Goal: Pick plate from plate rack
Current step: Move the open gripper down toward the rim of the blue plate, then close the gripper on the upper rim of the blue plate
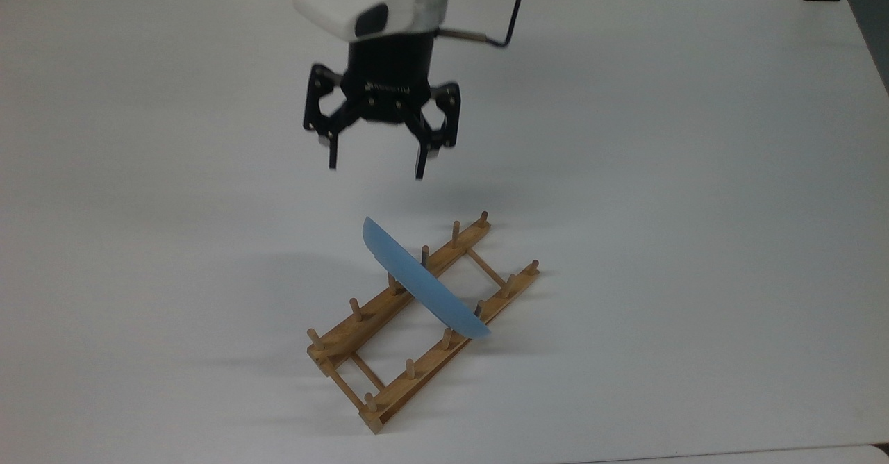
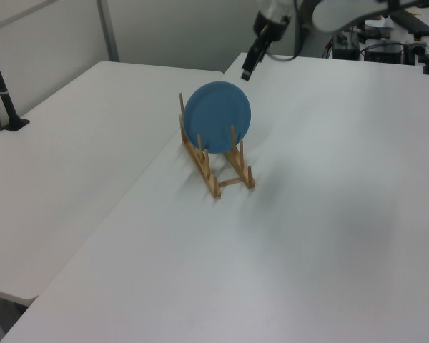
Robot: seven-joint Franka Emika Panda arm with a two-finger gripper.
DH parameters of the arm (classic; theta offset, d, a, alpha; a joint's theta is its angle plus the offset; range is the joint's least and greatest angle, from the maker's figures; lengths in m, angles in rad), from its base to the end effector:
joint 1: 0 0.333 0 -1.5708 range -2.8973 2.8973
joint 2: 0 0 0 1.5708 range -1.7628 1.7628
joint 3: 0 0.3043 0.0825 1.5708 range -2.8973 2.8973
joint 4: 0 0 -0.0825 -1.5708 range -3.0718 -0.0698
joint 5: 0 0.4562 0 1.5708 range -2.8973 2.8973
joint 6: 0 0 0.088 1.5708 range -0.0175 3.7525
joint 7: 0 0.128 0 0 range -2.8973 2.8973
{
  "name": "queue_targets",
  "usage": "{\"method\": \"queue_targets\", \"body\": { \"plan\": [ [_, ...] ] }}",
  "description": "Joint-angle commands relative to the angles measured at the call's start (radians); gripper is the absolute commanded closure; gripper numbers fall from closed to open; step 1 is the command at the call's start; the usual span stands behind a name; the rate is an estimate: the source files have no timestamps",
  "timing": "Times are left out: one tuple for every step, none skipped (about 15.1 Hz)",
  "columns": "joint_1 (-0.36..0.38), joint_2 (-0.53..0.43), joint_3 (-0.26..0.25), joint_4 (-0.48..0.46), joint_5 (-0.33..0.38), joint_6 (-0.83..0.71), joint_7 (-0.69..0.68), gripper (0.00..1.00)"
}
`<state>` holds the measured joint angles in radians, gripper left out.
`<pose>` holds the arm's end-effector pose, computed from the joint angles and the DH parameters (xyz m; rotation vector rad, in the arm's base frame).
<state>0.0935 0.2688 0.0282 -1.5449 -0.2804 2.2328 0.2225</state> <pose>0.7521 0.0769 0.4955 2.8950 0.0326 0.6682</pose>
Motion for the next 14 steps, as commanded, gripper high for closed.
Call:
{"method": "queue_targets", "body": {
  "plan": [
    [0.023,0.071,-0.008,0.032,-0.126,0.077,0.113,0.38],
    [0.023,0.085,-0.008,0.032,-0.143,0.091,0.138,0.42],
    [0.023,0.096,-0.008,0.032,-0.155,0.108,0.159,0.42],
    [0.023,0.105,-0.008,0.034,-0.166,0.128,0.173,0.42],
    [0.022,0.115,-0.008,0.042,-0.174,0.137,0.181,0.42],
    [0.022,0.124,-0.008,0.055,-0.177,0.137,0.182,0.42],
    [0.022,0.131,-0.008,0.060,-0.177,0.137,0.183,0.43],
    [0.022,0.133,-0.010,0.062,-0.178,0.137,0.183,0.43],
    [0.022,0.135,-0.010,0.062,-0.181,0.137,0.183,0.44],
    [0.022,0.135,-0.010,0.062,-0.189,0.139,0.183,0.50],
    [0.022,0.138,-0.010,0.060,-0.192,0.139,0.183,0.55],
    [0.023,0.138,-0.010,0.062,-0.192,0.139,0.183,0.62],
    [0.023,0.138,-0.008,0.060,-0.192,0.139,0.181,0.74],
    [0.023,0.138,-0.010,0.062,-0.195,0.139,0.181,0.83]
  ]
}}
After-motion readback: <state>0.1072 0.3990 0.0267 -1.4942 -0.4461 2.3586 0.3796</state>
